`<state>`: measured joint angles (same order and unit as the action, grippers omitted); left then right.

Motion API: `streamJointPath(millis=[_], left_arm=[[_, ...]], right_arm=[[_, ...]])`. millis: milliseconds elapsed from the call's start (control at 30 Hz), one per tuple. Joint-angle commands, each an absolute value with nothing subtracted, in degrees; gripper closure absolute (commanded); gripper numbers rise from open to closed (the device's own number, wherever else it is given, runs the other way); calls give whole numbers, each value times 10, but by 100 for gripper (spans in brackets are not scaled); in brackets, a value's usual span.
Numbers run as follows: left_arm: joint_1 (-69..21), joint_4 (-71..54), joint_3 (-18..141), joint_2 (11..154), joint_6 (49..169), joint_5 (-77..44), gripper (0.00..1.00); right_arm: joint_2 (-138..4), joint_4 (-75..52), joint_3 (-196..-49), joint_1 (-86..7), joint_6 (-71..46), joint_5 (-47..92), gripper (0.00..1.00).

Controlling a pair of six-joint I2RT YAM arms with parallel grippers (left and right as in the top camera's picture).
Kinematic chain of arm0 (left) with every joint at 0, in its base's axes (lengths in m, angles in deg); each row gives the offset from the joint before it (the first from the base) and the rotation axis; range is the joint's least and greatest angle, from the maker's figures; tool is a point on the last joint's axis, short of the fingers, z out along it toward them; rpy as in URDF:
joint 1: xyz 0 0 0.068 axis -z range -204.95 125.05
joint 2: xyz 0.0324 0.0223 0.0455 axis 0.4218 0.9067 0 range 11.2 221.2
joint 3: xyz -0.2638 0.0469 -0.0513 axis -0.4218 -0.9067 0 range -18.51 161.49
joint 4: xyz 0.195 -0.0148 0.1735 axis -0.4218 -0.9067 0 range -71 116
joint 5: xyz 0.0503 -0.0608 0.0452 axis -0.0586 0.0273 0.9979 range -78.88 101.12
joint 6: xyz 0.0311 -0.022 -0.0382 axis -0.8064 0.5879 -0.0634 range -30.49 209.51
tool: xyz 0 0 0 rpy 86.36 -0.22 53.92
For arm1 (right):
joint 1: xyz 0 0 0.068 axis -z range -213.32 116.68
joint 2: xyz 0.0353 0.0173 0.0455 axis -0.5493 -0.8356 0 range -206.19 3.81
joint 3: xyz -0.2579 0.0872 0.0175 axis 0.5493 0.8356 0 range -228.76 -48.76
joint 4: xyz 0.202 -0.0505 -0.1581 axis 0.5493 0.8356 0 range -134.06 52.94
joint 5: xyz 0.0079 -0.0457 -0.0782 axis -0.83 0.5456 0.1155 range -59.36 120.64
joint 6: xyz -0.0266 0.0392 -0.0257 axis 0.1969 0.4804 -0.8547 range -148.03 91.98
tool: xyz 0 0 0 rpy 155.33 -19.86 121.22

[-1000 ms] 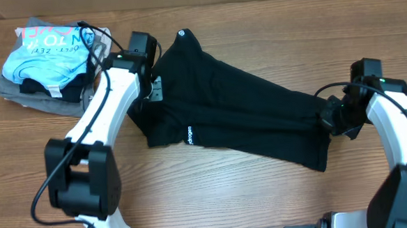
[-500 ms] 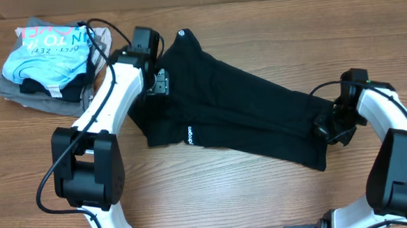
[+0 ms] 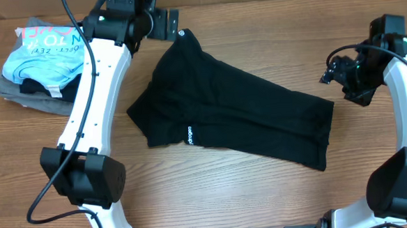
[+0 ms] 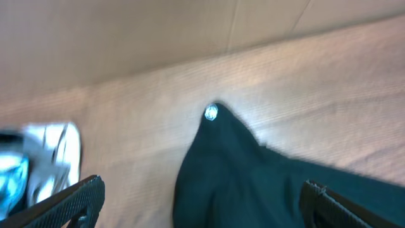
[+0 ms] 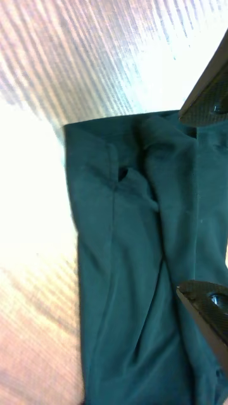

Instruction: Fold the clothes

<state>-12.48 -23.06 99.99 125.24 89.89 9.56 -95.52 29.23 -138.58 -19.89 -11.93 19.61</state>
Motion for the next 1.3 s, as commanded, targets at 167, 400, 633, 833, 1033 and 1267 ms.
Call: streamJointPath(millis=[167,400,633,833,1033,1267], left_arm=[[-118,-138,1095,1465,856,55,0],[-111,-80,1173,1594,856,55,0],[-104,-38,1175,1642,856,57,0],[-103,-52,1175,1649,857,67,28],[-103,-65,1175,1656,856,71,28],[-101,-103,1175,1661,856,71,36]], right_arm=[[-941,301,-1400,-198,-146,190,15],[-941,301,-1398,-198,-146,199,14],[-941,299,-1398,-198,-146,207,14],[-941,296,-1398,-198,-146,212,14],[-941,296,-1398,-198,-146,216,14],[-941,286,-1398,-198,-146,216,14]])
